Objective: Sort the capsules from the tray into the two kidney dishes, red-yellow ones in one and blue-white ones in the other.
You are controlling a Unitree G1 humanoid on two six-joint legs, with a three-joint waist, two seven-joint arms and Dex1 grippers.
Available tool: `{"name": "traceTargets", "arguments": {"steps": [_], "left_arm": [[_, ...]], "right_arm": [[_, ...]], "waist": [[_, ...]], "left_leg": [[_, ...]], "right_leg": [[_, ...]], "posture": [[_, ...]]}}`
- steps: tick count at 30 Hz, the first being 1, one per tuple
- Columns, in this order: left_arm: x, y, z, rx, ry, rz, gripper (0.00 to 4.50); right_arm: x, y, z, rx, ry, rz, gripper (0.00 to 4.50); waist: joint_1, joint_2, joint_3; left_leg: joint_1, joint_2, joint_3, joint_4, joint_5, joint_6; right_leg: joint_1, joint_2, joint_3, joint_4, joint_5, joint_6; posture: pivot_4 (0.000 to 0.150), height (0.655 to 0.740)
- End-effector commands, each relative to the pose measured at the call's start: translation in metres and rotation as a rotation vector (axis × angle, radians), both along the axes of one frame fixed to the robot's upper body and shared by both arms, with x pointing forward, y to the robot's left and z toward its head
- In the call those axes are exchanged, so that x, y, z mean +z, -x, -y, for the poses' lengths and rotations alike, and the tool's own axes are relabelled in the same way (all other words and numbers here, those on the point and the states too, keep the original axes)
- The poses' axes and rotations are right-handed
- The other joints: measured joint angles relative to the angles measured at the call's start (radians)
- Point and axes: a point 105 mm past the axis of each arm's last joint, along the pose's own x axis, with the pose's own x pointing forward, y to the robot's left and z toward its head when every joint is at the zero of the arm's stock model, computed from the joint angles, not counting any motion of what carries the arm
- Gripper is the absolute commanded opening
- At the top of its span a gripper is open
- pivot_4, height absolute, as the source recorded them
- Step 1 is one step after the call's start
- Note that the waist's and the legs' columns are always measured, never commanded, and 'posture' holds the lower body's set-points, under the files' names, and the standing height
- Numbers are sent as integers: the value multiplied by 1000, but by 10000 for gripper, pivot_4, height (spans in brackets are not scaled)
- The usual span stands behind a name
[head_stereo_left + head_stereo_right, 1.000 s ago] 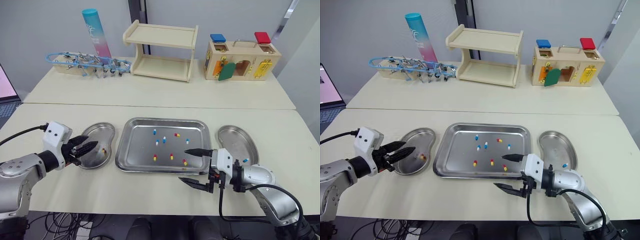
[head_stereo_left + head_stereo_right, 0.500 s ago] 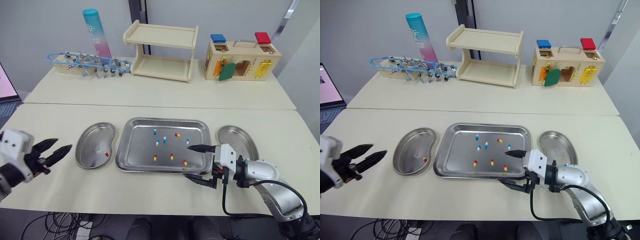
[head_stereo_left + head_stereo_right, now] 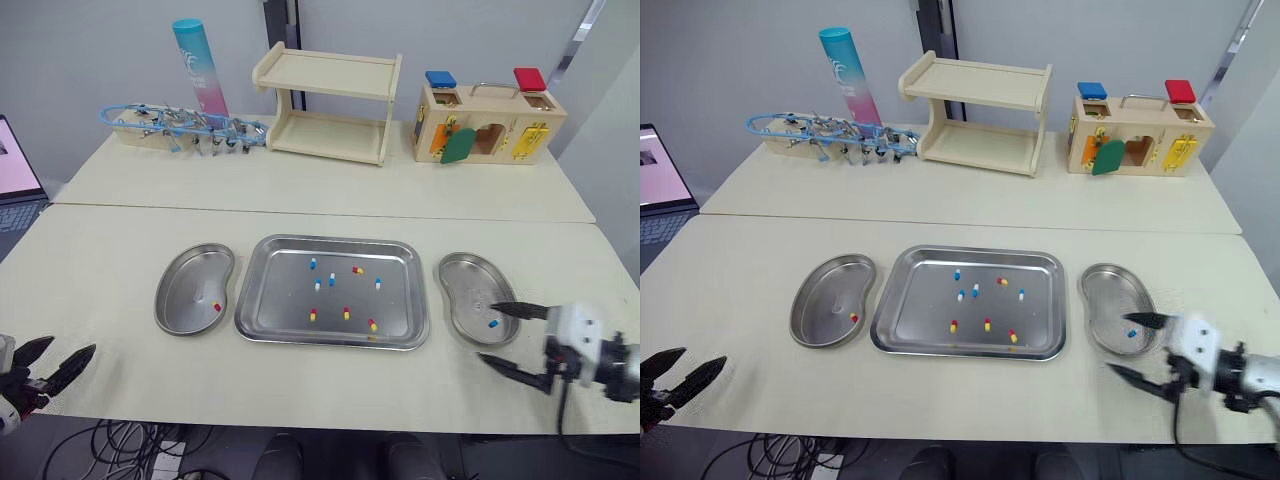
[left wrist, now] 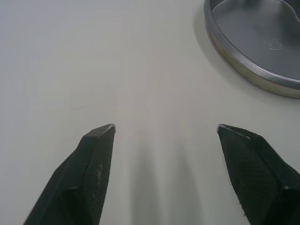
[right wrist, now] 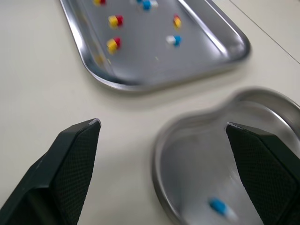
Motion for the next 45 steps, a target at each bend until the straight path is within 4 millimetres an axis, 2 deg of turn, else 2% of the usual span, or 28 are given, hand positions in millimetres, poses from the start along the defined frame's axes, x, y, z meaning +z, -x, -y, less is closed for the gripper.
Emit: {"name": "traceTargets", "arguments": {"steps": [1,4,7,17,23,28,31,34,41,45], "left_arm": [[3,-2,4,-35,-5,9,44827],[-2,1,6,-55,-18,-12,44827],[-4,5,7,-57,-20,-17,44827],[-10,24,6,-20,-14,-49,44827],[-9,25,9,-30,-8,-59,44827],[-7,23,17,-79,-24,-69,44827],[-2,20,25,-126,-28,-69,44827],[-1,18,37,-183,-17,-78,44827],[1,14,72,-331,4,-86,44827],[14,6,100,-457,11,-61,44827]], "right_arm": [[10,-1,35,-46,88,29,45000],[4,-4,71,-85,203,-29,45000],[2,-9,81,-94,223,-53,45000],[5,-16,78,-63,232,-66,45000],[10,-10,78,-55,243,-73,45000],[23,-5,77,-51,247,-45,45000],[34,-3,61,-10,207,-19,45000],[36,1,34,50,144,-9,45000],[29,18,-54,232,-55,4,45000],[17,27,-102,304,-170,15,45000]], "waist": [[-1,0,0],[-4,0,0],[-12,0,0],[-20,1,0],[-19,1,0],[-19,2,0],[-18,2,0],[-18,2,0],[-13,1,0],[-7,0,-1]], "left_leg": [[0,0,0,0,0,0],[1,0,1,0,0,0],[2,1,2,-1,0,0],[1,1,2,-1,0,0],[1,1,2,-1,0,0],[1,1,3,-1,0,0],[1,1,3,-1,0,0],[1,1,2,-1,0,0],[0,1,1,-1,0,0],[0,1,1,-1,0,0]], "right_leg": [[0,0,0,0,0,0],[1,0,1,0,0,0],[0,0,1,0,0,0],[0,0,2,0,0,0],[0,0,2,0,0,0],[0,0,2,0,0,0],[0,0,2,0,0,0],[0,0,2,0,0,0],[0,0,1,-1,0,0],[0,0,1,-1,0,0]], "posture": [[1500,7400],[1500,7400],[1500,7400],[1500,7400],[1500,7400],[1500,7400],[1500,7400],[1500,7400],[1500,7400],[1500,7400]]}}
